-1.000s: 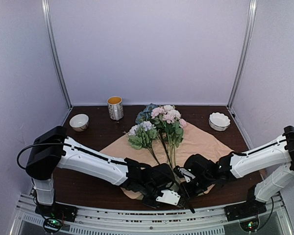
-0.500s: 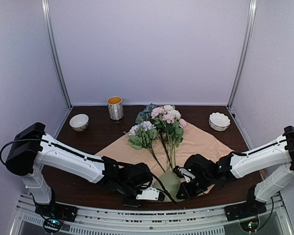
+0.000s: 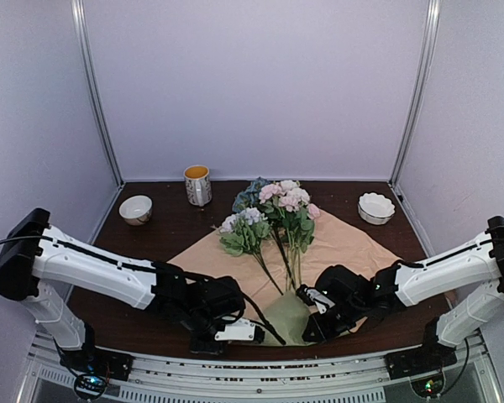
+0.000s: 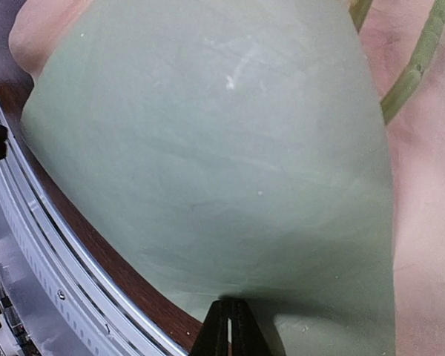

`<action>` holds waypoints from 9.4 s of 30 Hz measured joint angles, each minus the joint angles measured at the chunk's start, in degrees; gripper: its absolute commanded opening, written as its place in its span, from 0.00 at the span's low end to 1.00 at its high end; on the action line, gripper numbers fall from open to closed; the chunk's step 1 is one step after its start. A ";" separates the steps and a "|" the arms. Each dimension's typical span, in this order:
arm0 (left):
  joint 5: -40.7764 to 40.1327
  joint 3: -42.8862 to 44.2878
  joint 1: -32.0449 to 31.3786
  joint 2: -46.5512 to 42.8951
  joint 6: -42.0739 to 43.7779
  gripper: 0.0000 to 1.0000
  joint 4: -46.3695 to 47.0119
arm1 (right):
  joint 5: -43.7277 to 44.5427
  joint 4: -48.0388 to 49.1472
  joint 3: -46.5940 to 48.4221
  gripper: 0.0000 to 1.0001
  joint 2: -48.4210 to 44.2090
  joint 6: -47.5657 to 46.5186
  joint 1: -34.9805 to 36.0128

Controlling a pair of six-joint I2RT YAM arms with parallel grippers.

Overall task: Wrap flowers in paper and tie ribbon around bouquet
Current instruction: Press the fold line of the 1/4-folded wrapping paper, then pick up the one-fourth-folded wrapping paper from the center of the board, then fold the one-fourth-folded wrapping paper at the center of the board.

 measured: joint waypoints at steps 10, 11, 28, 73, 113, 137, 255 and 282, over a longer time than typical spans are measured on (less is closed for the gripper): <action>-3.17 -3.13 15.52 -13.77 -23.87 0.41 2.67 | 0.00 -0.26 0.26 0.06 0.24 -0.15 0.09; -3.72 -3.54 18.12 -13.94 -26.73 0.44 2.62 | 0.00 -0.28 0.28 0.05 0.26 -0.17 0.11; 9.79 -19.56 28.76 -13.35 -63.43 0.64 17.81 | 2.69 -5.55 4.31 0.05 2.21 -0.66 1.38; 18.53 -29.20 25.18 -11.98 -95.25 0.64 45.13 | 3.43 -4.07 18.36 0.06 15.98 -4.24 6.08; -13.92 6.43 14.14 -6.29 -68.19 0.00 5.03 | 1.11 6.16 12.87 0.06 14.69 -2.27 5.31; -7.32 33.46 16.70 17.07 -52.57 0.00 2.38 | 0.50 18.23 1.33 0.20 6.10 1.46 4.83; 1.57 17.77 -4.72 20.50 18.99 0.20 15.74 | 2.82 29.42 -16.44 0.00 -5.18 15.19 -4.92; 8.46 20.92 32.52 8.44 -11.52 0.75 20.50 | 6.69 27.32 -18.32 0.00 -9.53 16.63 -4.90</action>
